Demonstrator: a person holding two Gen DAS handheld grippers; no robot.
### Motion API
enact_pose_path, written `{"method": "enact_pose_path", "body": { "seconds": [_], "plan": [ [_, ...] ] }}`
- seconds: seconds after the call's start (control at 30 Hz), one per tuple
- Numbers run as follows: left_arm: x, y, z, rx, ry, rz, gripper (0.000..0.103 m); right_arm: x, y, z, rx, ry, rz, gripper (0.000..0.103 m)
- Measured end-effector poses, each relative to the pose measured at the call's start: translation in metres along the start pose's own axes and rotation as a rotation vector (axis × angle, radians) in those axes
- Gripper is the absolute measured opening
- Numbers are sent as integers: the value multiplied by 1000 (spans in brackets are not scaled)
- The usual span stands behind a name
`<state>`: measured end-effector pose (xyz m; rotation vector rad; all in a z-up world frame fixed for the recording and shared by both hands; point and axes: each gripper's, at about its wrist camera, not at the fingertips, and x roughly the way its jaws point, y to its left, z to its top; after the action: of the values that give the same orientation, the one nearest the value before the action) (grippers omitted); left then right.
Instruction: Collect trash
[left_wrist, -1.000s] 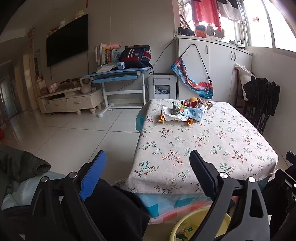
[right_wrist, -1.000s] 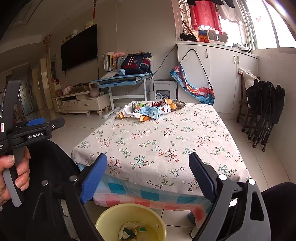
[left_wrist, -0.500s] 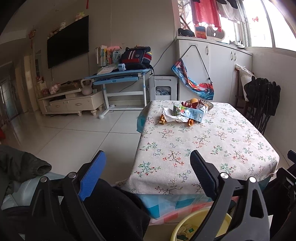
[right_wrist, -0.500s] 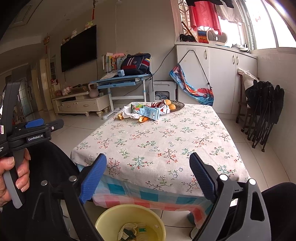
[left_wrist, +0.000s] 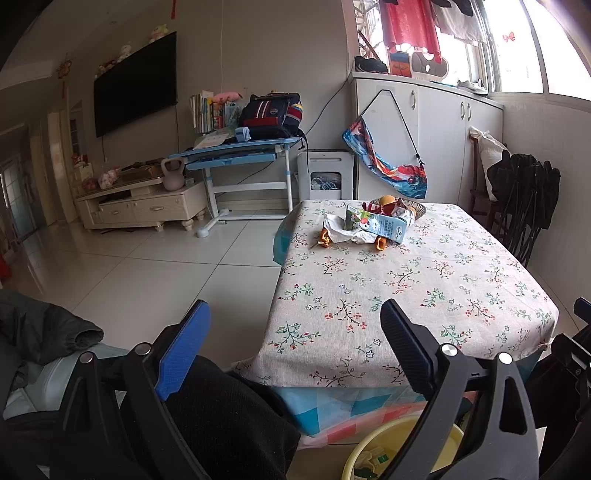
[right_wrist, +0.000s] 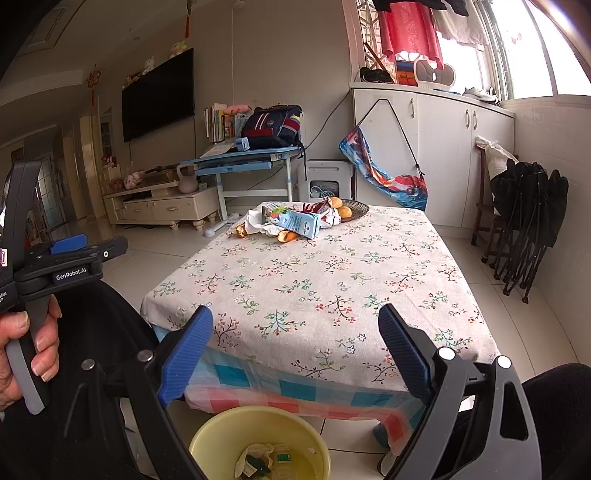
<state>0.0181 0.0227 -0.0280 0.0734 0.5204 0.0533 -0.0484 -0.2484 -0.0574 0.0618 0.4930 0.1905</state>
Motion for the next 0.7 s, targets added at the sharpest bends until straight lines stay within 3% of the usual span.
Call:
{"method": "enact_pose_path", "body": {
  "seconds": [0.7],
  "plan": [
    [0,-1,0,2,0,0,91,1,1,0,-4,3,2,87]
  ]
}}
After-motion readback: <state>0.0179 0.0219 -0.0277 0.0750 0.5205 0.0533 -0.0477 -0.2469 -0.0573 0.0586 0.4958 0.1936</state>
